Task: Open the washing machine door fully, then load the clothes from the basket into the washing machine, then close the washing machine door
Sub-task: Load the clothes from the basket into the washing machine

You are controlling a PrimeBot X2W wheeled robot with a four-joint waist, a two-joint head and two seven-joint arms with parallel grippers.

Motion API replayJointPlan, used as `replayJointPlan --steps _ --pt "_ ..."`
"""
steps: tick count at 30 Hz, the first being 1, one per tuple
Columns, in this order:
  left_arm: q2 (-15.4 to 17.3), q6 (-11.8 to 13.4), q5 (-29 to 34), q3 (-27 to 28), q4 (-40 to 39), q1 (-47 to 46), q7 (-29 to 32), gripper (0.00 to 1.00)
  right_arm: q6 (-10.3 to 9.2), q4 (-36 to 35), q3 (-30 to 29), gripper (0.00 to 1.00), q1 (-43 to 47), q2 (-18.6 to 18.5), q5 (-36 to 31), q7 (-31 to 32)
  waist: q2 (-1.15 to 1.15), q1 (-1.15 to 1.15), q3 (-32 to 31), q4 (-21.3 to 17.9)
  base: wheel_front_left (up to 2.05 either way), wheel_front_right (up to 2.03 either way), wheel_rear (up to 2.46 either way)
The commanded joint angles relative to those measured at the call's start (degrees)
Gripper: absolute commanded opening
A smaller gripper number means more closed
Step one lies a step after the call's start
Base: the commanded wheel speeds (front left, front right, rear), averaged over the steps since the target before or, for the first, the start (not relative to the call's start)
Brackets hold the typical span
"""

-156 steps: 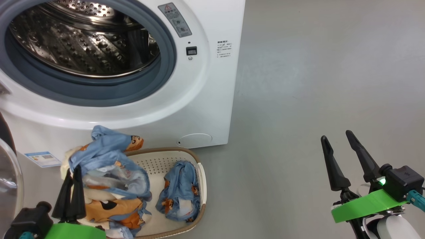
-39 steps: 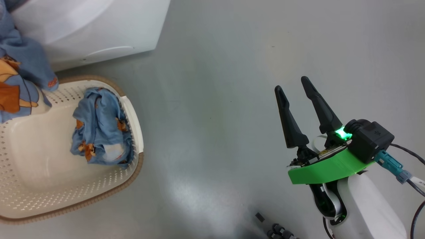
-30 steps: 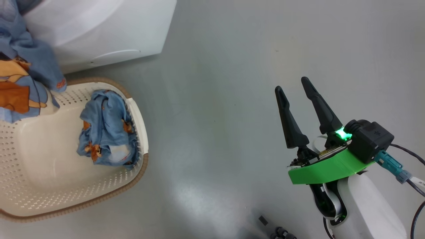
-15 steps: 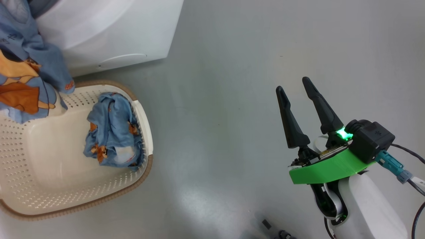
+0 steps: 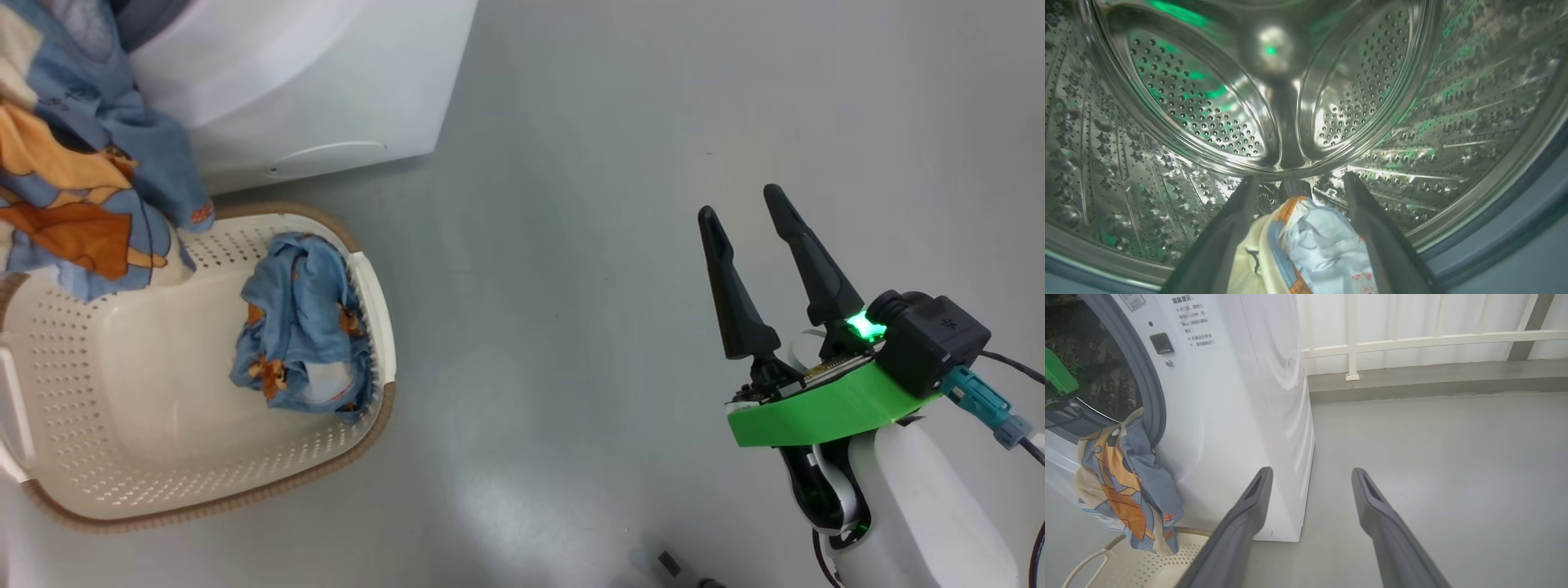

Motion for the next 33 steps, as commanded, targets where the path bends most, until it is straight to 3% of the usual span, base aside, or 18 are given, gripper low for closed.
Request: replayJointPlan --steps 1,12,25,33 --pt "2.38 0.1 -0.54 1.33 -5.54 2.34 -0.33 1.0 0.26 -1.29 0.97 1.0 0.72 -0.67 -0.41 -0.46 0.0 0.0 -0.23 0.43 0.0 0.0 0.0" --pt "0.16 0.47 1.54 8.24 -23.0 15.02 -0.36 1.0 0.26 -1.2 0.75 1.0 1.02 -1.32 -0.56 -0.46 0.0 0.0 -1.88 1.35 0.0 0.0 0.0" --pt "-5.62 -0.97 6.04 14.08 -33.09 28.69 -0.37 1.0 0.26 -0.56 0.12 1.0 2.27 -2.78 -0.5 -0.46 0.0 0.0 -7.02 3.31 0.0 0.0 0.0" --pt "-8.38 -1.36 7.9 14.8 -37.32 36.16 -0.37 1.0 0.26 0.04 -0.41 1.0 3.35 -3.99 -0.38 -0.46 0.0 0.0 -10.44 5.0 0.0 0.0 0.0"
